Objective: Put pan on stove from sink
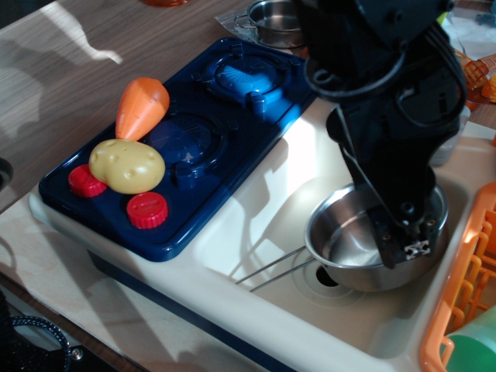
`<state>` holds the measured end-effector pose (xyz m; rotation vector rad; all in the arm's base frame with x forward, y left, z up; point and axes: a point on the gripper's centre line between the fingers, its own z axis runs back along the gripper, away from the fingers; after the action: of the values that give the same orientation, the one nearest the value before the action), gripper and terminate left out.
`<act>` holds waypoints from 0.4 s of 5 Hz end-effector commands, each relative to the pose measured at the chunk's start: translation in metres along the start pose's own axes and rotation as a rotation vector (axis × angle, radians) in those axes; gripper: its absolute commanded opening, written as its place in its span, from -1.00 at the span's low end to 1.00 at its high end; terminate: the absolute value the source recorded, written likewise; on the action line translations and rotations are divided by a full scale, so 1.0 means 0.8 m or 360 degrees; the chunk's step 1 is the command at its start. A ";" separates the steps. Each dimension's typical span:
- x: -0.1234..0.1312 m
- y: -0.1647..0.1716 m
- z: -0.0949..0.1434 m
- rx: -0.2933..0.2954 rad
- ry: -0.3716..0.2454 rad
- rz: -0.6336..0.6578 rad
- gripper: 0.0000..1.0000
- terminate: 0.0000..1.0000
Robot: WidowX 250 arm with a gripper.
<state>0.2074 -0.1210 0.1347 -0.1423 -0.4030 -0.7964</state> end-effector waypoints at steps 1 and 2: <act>-0.001 0.004 -0.021 0.0005 -0.0109 -0.0006 1.00 -1.00; -0.004 0.007 -0.032 -0.0008 -0.0138 -0.0006 1.00 -1.00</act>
<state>0.2132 -0.1223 0.0964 -0.1878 -0.4790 -0.7884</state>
